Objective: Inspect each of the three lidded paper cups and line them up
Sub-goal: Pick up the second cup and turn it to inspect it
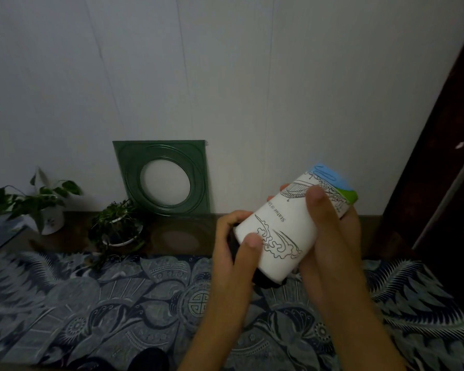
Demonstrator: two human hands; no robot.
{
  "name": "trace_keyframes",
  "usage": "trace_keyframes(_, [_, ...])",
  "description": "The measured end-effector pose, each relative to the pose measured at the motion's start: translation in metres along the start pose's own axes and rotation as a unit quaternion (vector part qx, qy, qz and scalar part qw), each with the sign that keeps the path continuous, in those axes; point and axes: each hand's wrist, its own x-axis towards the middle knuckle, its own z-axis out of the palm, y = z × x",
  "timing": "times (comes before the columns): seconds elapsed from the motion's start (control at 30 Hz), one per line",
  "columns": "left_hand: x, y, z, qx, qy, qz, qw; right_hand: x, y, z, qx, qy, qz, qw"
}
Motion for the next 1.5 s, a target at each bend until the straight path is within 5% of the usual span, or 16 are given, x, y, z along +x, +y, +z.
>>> trace_keyframes(0.13, [-0.004, 0.004, 0.002, -0.105, -0.008, -0.118, 0.987, 0.002, 0.003, -0.004, -0.029, -0.011, -0.016, 0.999])
trace_keyframes(0.3, [-0.004, 0.012, -0.004, -0.227, -0.117, -0.272, 0.928, 0.003, -0.003, -0.009, -0.031, -0.086, -0.025, 0.996])
trace_keyframes(0.4, [-0.003, 0.010, -0.001, -0.203, -0.092, -0.245, 0.943, 0.002, -0.001, -0.008, -0.026, -0.060, -0.028, 0.997])
trace_keyframes(0.5, [-0.005, 0.005, 0.001, -0.099, -0.055, -0.077, 0.991, -0.001, 0.000, -0.005, 0.008, -0.029, -0.024, 0.999])
trace_keyframes(0.63, [-0.008, -0.001, -0.003, 0.056, -0.021, 0.072, 0.996, -0.004, 0.002, -0.003, 0.027, -0.007, -0.008, 1.000])
trace_keyframes(0.77, [-0.008, 0.002, -0.002, -0.080, -0.027, -0.051, 0.995, 0.000, 0.005, -0.005, -0.005, 0.000, -0.011, 1.000])
trace_keyframes(0.87, [-0.008, 0.011, -0.003, -0.178, -0.085, -0.218, 0.956, 0.001, 0.003, -0.008, -0.008, -0.033, -0.002, 0.999])
trace_keyframes(0.93, [-0.008, 0.009, -0.005, -0.196, -0.110, -0.253, 0.941, 0.000, 0.003, -0.008, -0.027, -0.034, -0.003, 0.999])
trace_keyframes(1.13, [-0.010, -0.004, 0.000, -0.078, -0.040, -0.065, 0.994, -0.004, 0.003, -0.005, 0.005, 0.016, -0.002, 1.000])
trace_keyframes(1.27, [-0.012, -0.009, 0.000, 0.028, -0.008, 0.057, 0.998, -0.007, 0.006, -0.006, -0.006, 0.034, 0.014, 0.999])
trace_keyframes(1.37, [-0.012, -0.012, -0.001, 0.006, 0.008, 0.038, 0.999, -0.009, 0.008, -0.007, -0.023, 0.028, 0.013, 0.999])
trace_keyframes(1.5, [-0.015, -0.012, -0.003, -0.115, 0.020, -0.083, 0.990, -0.010, 0.013, -0.010, -0.109, -0.015, -0.032, 0.993])
